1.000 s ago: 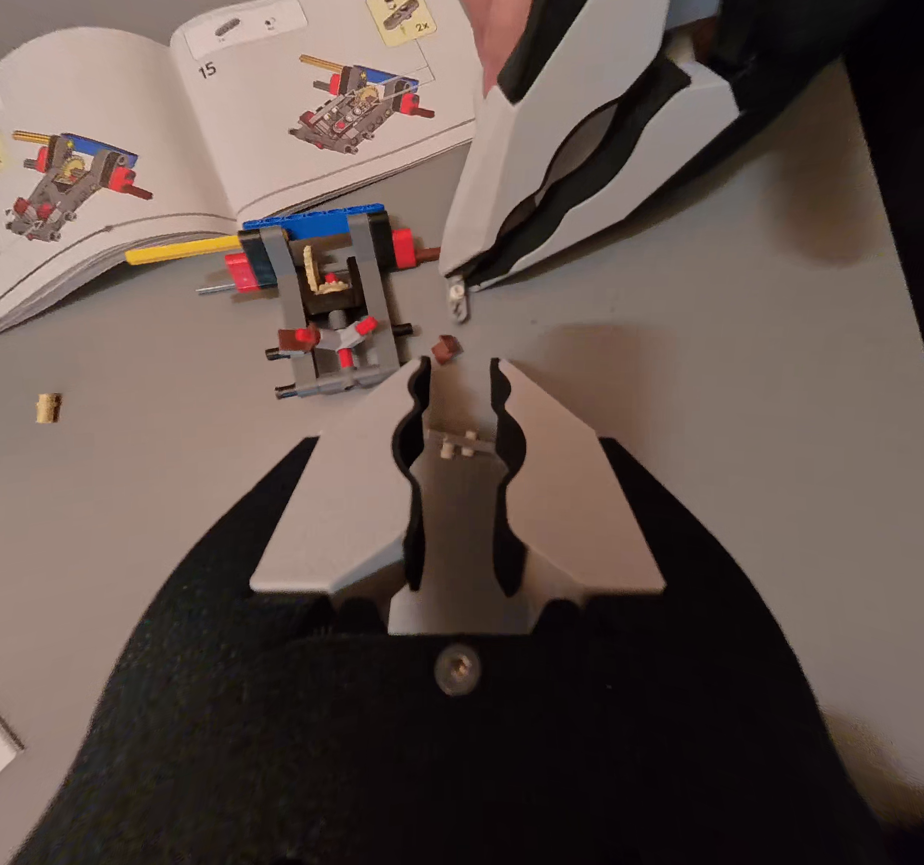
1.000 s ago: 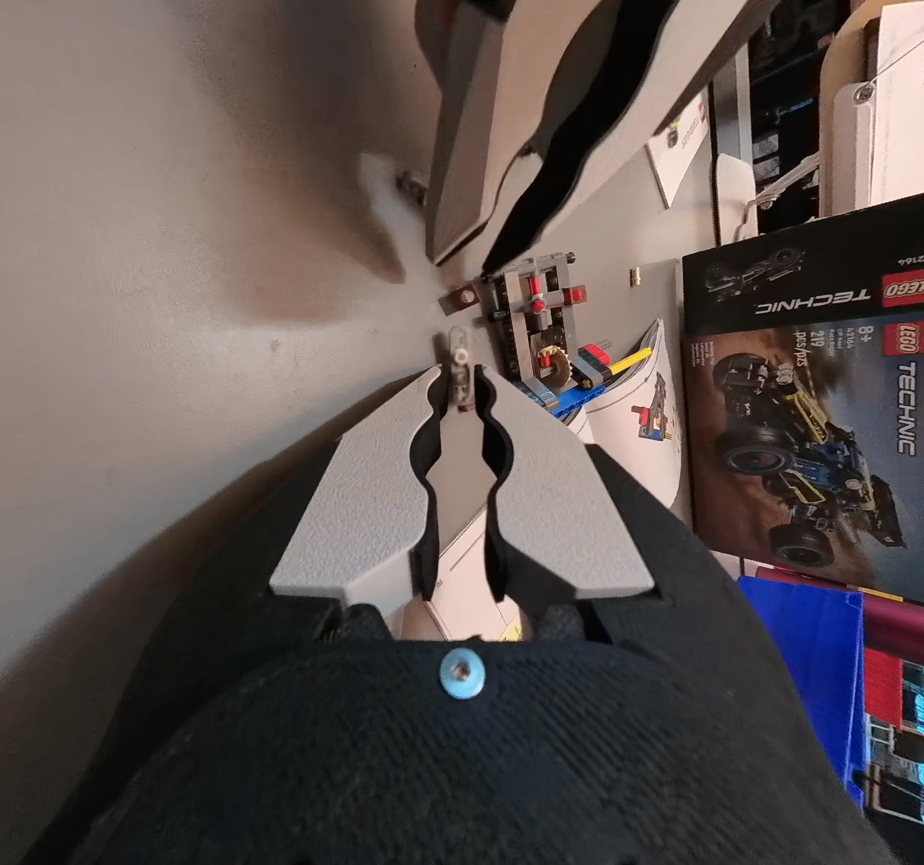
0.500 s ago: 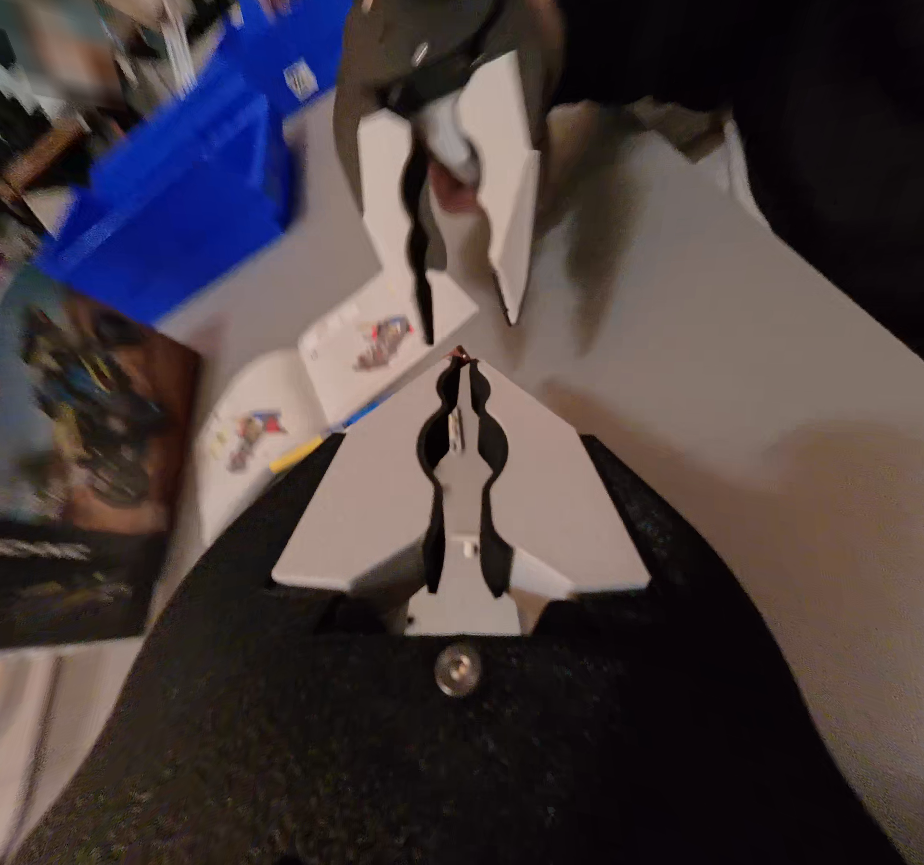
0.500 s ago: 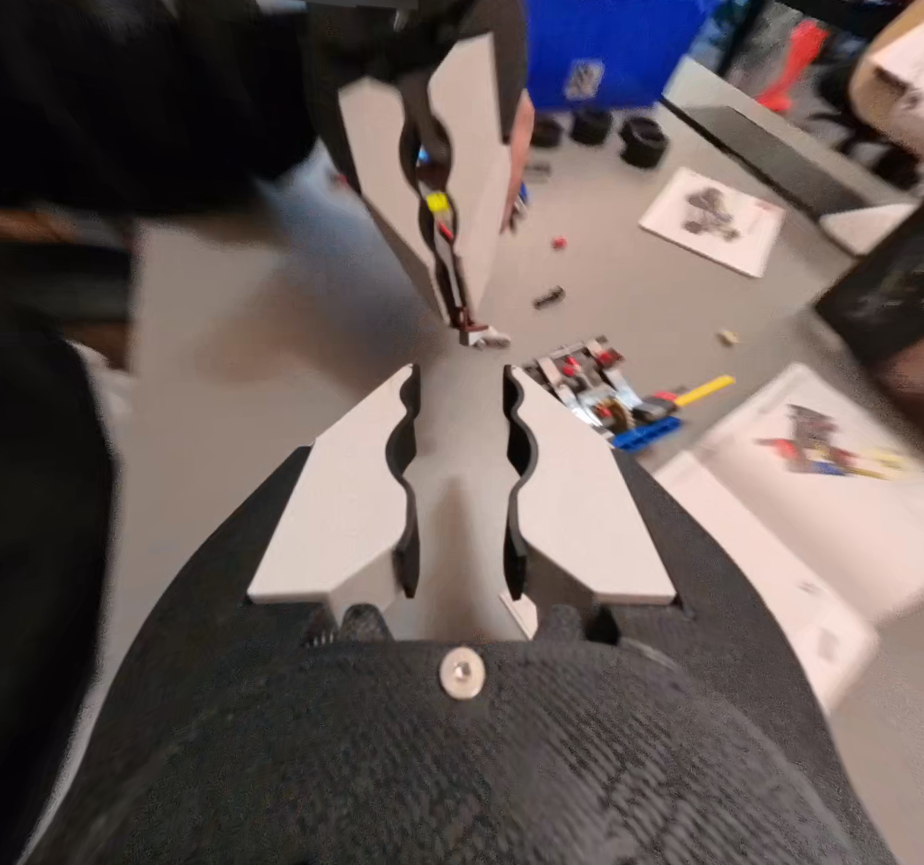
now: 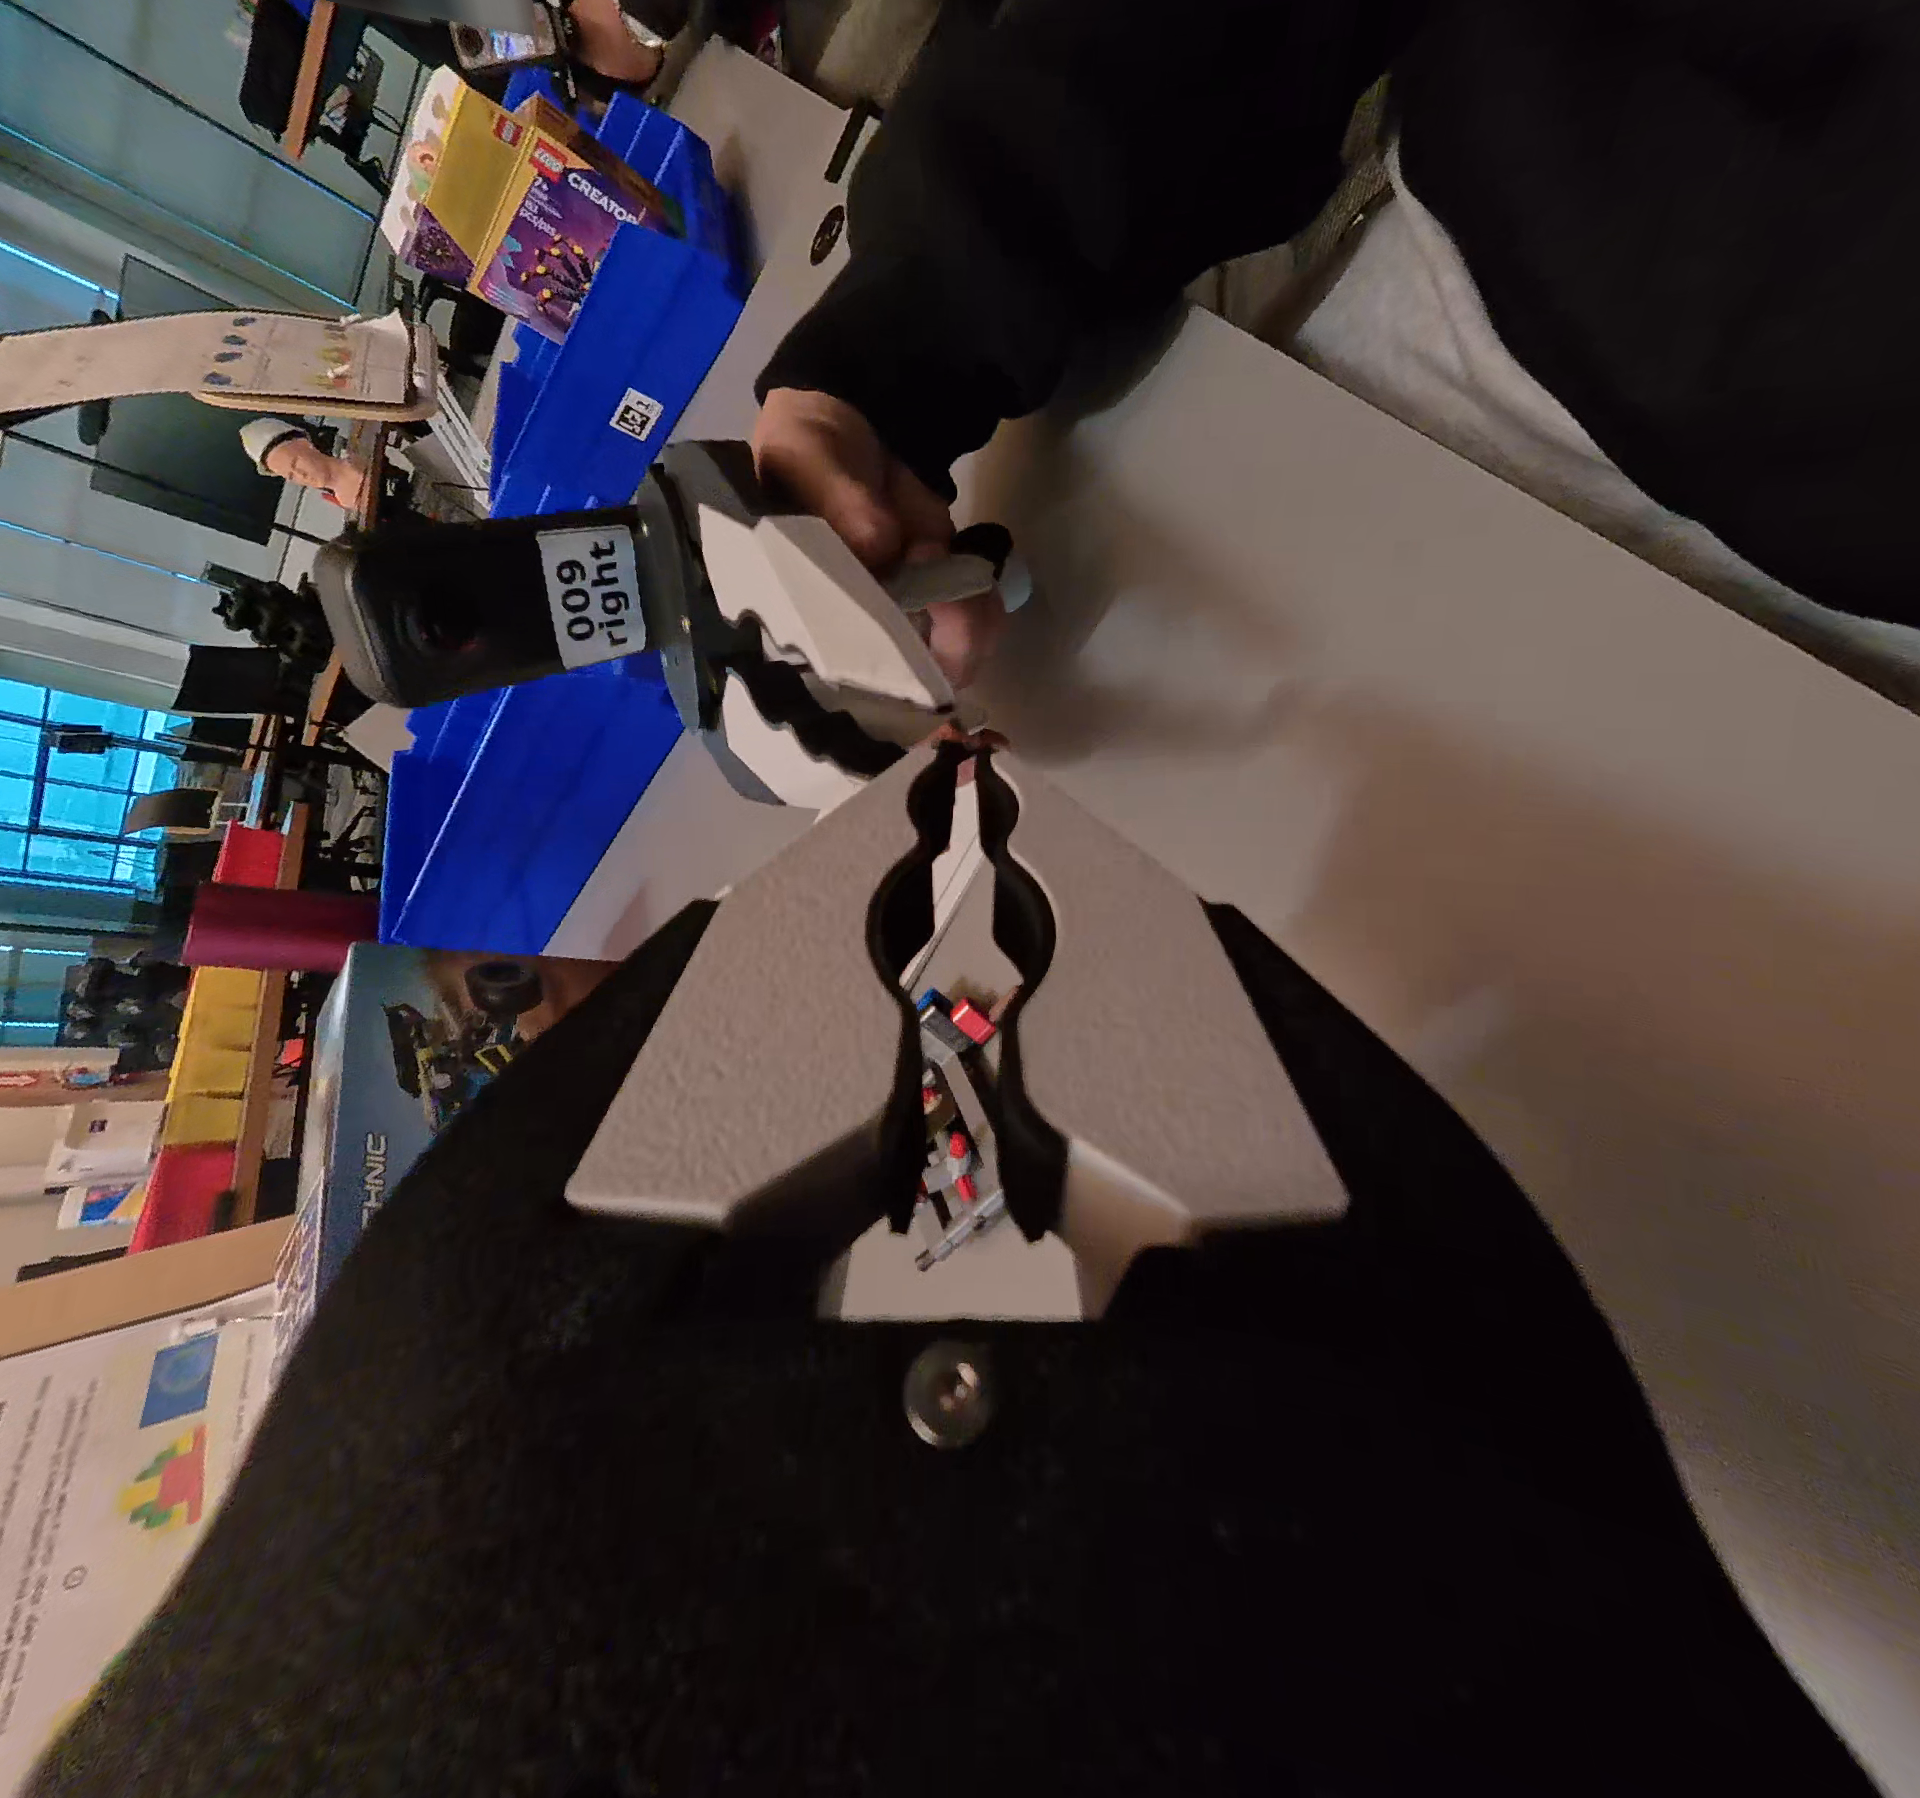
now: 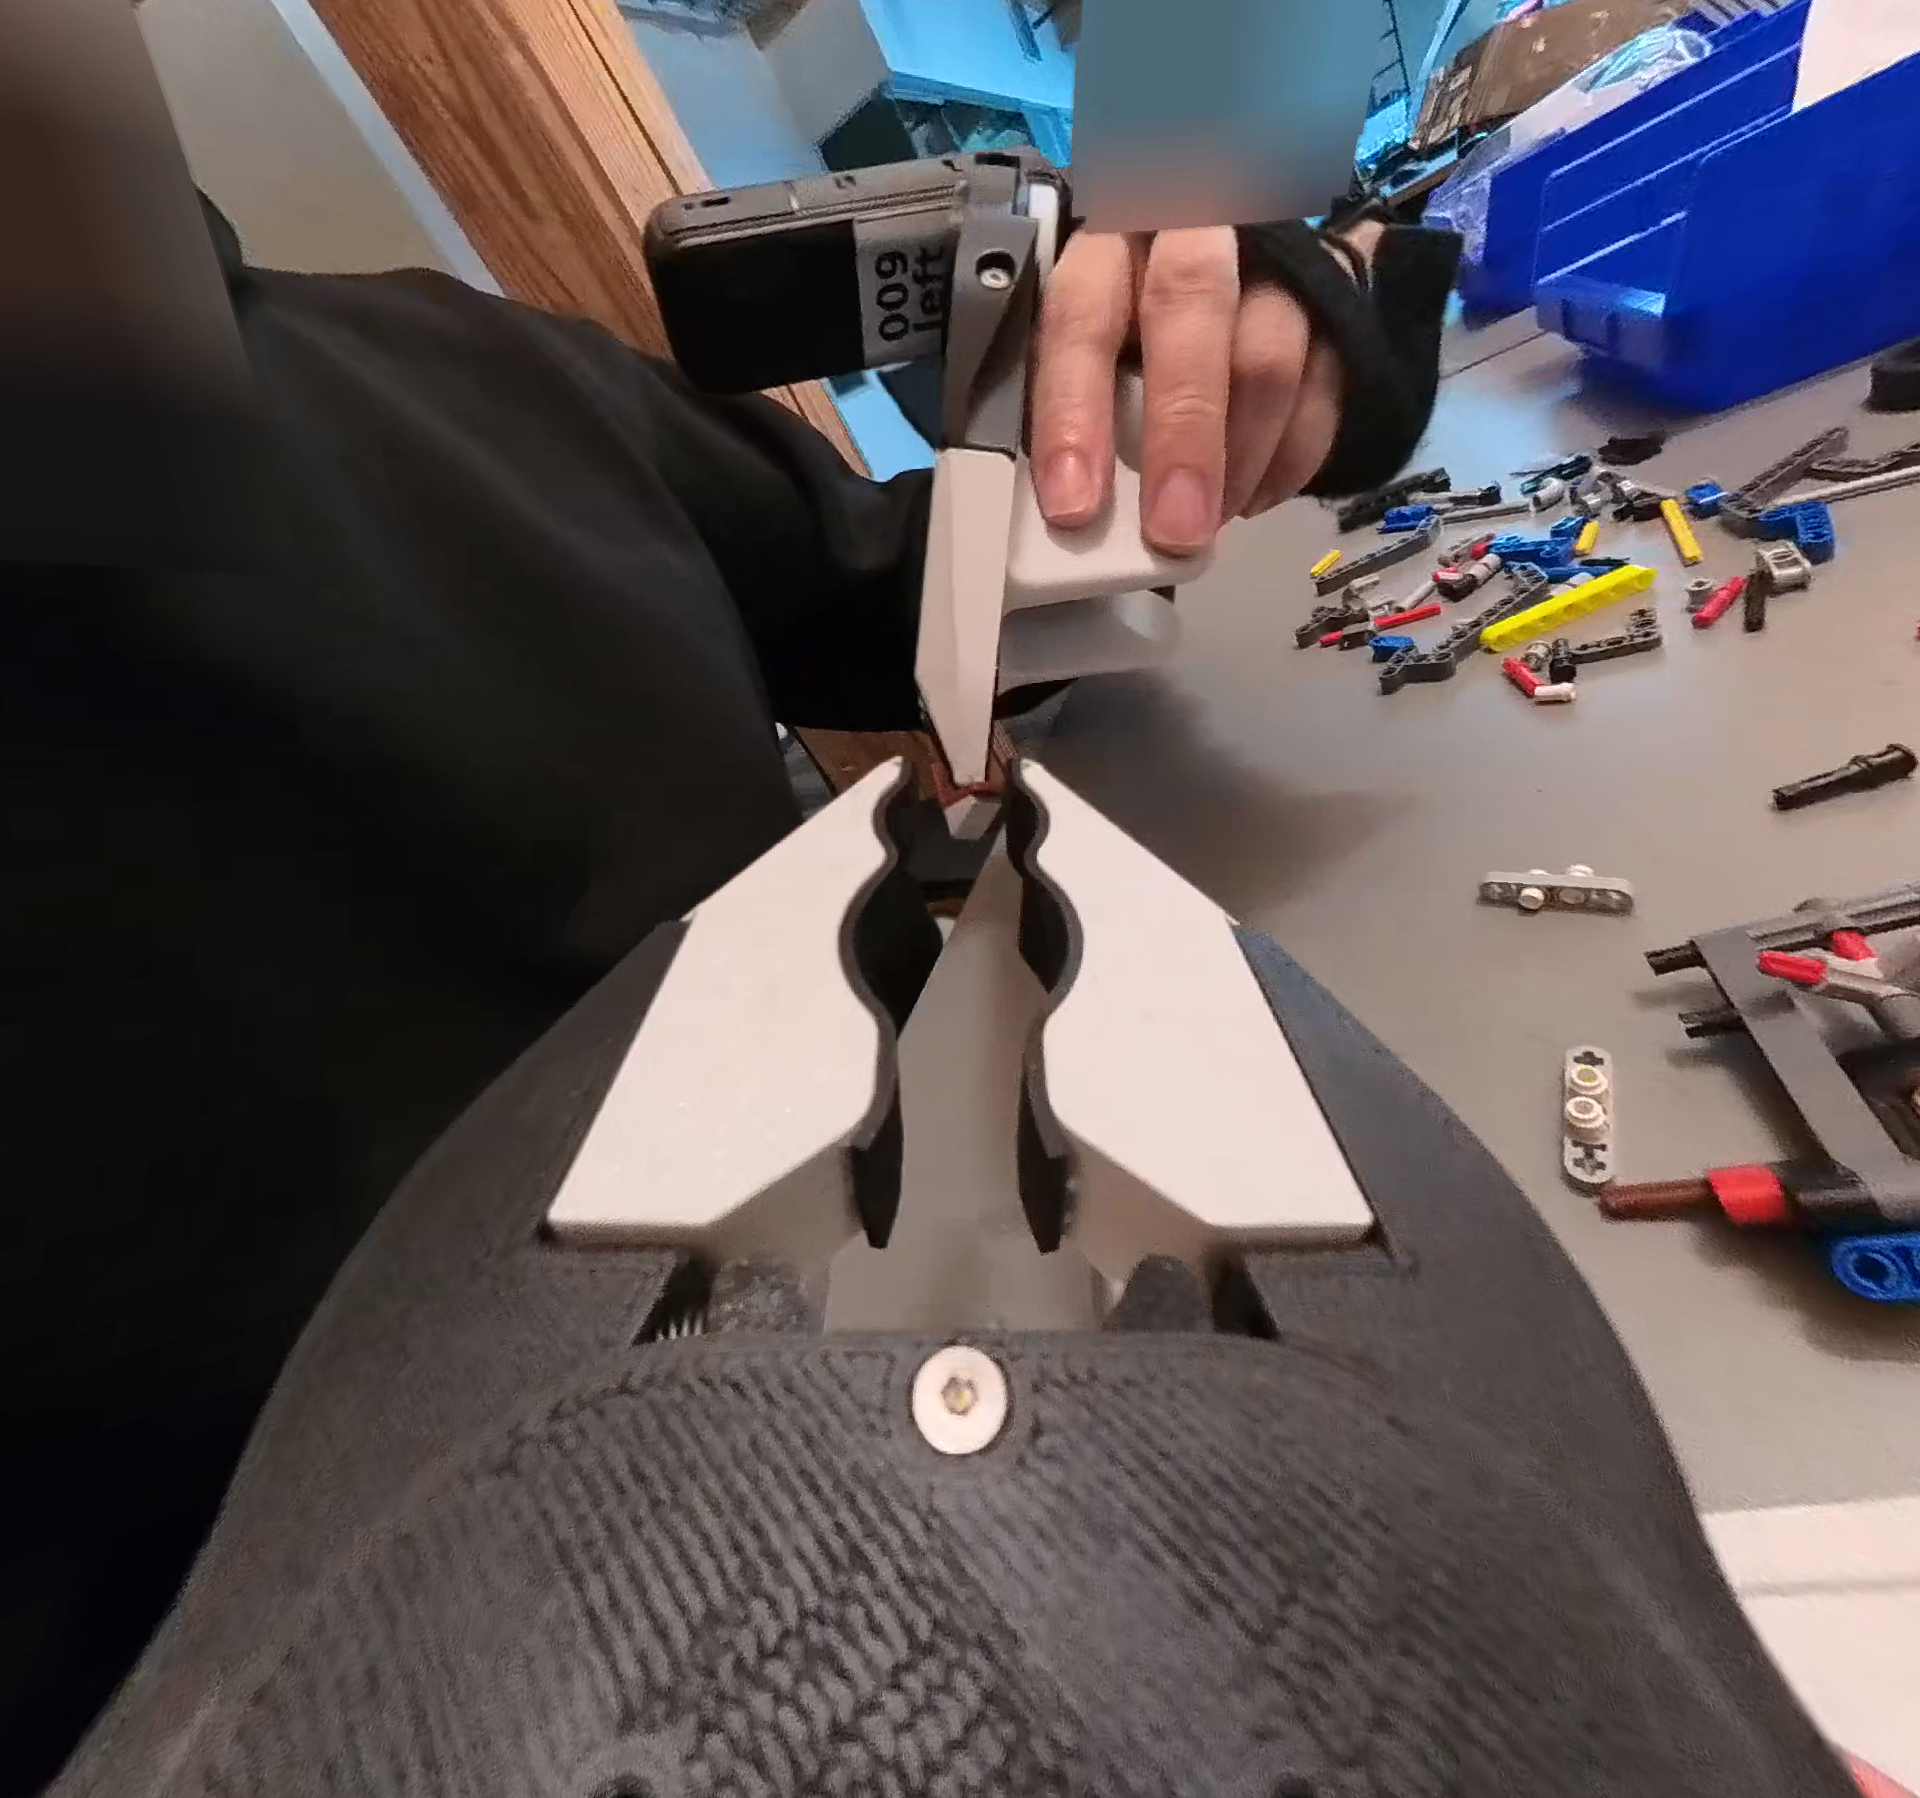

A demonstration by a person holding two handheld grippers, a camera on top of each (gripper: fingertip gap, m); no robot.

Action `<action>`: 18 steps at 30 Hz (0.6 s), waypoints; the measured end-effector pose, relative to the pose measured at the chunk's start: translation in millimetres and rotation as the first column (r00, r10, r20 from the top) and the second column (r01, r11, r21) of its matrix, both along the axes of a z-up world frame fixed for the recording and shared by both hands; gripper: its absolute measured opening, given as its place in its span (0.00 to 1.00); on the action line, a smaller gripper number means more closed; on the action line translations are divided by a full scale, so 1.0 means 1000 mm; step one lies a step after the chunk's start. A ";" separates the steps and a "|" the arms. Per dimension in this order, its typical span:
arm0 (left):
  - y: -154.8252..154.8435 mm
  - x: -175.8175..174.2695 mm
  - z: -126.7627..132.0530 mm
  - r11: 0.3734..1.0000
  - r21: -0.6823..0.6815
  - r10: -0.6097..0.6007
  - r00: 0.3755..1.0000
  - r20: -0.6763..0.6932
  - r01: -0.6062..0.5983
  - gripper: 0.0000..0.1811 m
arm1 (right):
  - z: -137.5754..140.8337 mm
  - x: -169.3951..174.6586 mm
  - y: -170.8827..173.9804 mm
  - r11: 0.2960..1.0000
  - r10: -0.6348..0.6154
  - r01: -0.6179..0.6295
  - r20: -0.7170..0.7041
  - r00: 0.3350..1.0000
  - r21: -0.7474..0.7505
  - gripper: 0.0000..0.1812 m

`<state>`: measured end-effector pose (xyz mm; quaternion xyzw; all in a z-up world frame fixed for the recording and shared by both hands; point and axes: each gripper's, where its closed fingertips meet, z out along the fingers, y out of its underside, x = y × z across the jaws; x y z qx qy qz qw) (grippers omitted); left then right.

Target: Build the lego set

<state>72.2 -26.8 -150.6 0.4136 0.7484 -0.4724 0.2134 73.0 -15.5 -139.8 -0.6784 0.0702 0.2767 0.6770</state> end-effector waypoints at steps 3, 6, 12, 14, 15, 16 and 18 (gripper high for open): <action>0.001 0.000 0.000 1.000 -0.001 -0.008 1.000 0.004 0.008 0.00 | -0.001 0.000 0.000 1.000 0.004 -0.004 0.008 1.000 0.004 0.06; 0.003 0.003 -0.001 1.000 -0.001 0.002 1.000 0.009 -0.002 0.00 | -0.004 0.000 -0.001 1.000 0.002 -0.002 0.027 1.000 0.000 0.03; 0.007 0.031 -0.002 0.985 -0.021 0.168 0.980 -0.105 -0.171 0.05 | -0.005 0.023 0.001 0.984 -0.177 0.178 0.102 0.979 0.000 0.03; 0.013 0.048 -0.006 0.962 -0.001 0.265 0.937 -0.228 -0.272 0.07 | -0.012 0.046 0.000 0.923 -0.367 0.382 0.207 0.907 -0.038 0.03; 0.016 0.057 -0.009 0.946 0.020 0.314 0.900 -0.302 -0.323 0.07 | -0.016 0.056 -0.002 0.874 -0.453 0.484 0.276 0.848 -0.053 0.03; 0.019 0.067 -0.013 0.925 0.047 0.366 0.852 -0.374 -0.377 0.06 | -0.020 0.066 -0.005 0.808 -0.532 0.586 0.348 0.772 -0.065 0.03; 0.025 0.088 -0.024 0.869 0.126 0.473 0.724 -0.502 -0.479 0.06 | -0.028 0.083 -0.012 0.655 -0.629 0.751 0.489 0.604 -0.084 0.03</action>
